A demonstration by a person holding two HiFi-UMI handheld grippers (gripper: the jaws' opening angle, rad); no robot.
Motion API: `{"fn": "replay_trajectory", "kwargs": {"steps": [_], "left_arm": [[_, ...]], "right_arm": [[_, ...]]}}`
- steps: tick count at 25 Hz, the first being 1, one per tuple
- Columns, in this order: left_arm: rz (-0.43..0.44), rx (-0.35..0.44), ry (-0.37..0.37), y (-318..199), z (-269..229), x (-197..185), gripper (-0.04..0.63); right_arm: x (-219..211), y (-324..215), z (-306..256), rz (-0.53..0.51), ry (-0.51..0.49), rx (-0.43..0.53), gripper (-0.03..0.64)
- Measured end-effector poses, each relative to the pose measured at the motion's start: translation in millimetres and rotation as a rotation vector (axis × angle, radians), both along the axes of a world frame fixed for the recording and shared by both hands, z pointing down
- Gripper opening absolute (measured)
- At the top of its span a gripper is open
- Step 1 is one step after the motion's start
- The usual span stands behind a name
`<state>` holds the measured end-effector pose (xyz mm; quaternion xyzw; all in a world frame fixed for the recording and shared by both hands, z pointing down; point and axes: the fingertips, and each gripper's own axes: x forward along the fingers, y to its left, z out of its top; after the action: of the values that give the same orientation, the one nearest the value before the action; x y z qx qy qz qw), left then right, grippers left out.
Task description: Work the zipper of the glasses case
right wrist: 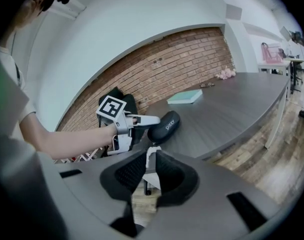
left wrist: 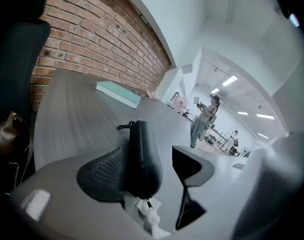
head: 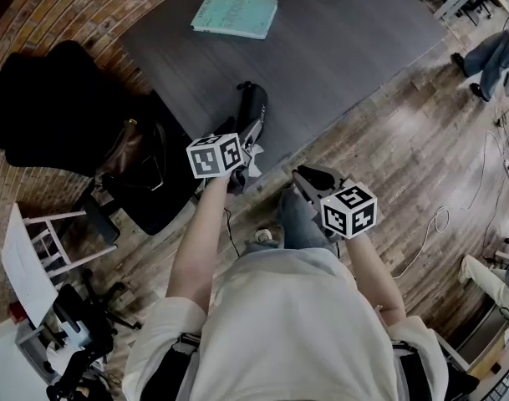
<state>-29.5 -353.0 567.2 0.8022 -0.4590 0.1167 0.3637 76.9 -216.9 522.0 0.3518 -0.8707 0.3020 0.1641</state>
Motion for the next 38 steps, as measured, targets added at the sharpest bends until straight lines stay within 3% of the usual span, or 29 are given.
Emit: {"fn": "replay_trajectory", "kwargs": {"steps": [8,16,18,27,38], "left_arm": [[-0.001,0.109,0.045,83,-52,-21,0.284],[-0.022,0.228,0.034,161,-99,-46,0.177],[-0.03,0.241,0.016,180,-105,-52,0.128],[-0.038,0.298,-0.026,257,-117,-75,0.031],[-0.029,0.305,-0.02,286,-116,-83,0.011]], "right_arm": [[-8,38,-25,0.082,0.006,0.095,0.058],[-24,86,-58,0.167,-0.019,0.234,0.038],[-26,100,-66,0.187,-0.034,0.268,0.029],[-36,147,-85,0.222,-0.039,0.377,0.012],[-44,171,-90,0.219,-0.016,0.429,0.003]]}}
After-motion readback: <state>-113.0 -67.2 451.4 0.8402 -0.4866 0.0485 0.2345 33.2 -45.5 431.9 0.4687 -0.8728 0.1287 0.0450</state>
